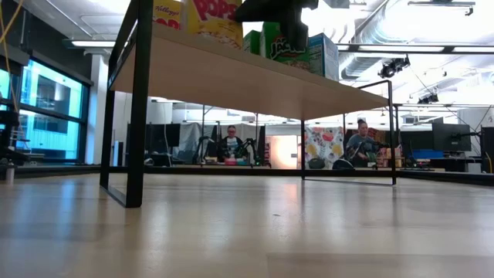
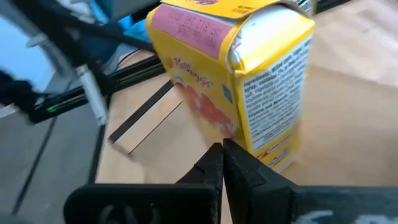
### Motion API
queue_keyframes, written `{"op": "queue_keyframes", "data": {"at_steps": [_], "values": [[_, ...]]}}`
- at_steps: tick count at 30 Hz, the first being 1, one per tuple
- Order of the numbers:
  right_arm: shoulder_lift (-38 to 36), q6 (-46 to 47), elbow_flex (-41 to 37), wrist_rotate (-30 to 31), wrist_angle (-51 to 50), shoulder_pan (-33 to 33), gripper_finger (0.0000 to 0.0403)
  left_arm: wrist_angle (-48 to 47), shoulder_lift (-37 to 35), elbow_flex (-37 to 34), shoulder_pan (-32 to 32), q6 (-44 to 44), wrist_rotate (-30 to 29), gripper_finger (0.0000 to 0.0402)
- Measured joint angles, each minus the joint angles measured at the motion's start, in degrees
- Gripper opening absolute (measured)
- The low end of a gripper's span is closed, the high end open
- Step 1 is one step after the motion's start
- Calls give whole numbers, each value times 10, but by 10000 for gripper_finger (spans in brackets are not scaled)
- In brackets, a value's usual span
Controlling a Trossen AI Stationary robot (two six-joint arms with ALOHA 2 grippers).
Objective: Stack cereal on shelf
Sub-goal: Put the yellow cereal box on the shelf aligned with the other yellow cereal box, then return to Home Position
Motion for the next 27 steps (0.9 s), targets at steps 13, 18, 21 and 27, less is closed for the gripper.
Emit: {"op": "queue_keyframes", "data": {"at_steps": [13,18,21,27], "values": [[-141,-44,1,-58,-175,13,0,0,0,0,0,1,0,236],[-204,-85,0,-57,-203,-9,0,-8,0,0,0,-8,18,236],[-236,-109,0,-58,-244,-39,0,-21,0,0,1,-26,32,236],[-281,-137,0,-105,-279,-118,0,-78,-6,0,12,-63,73,197]]}}
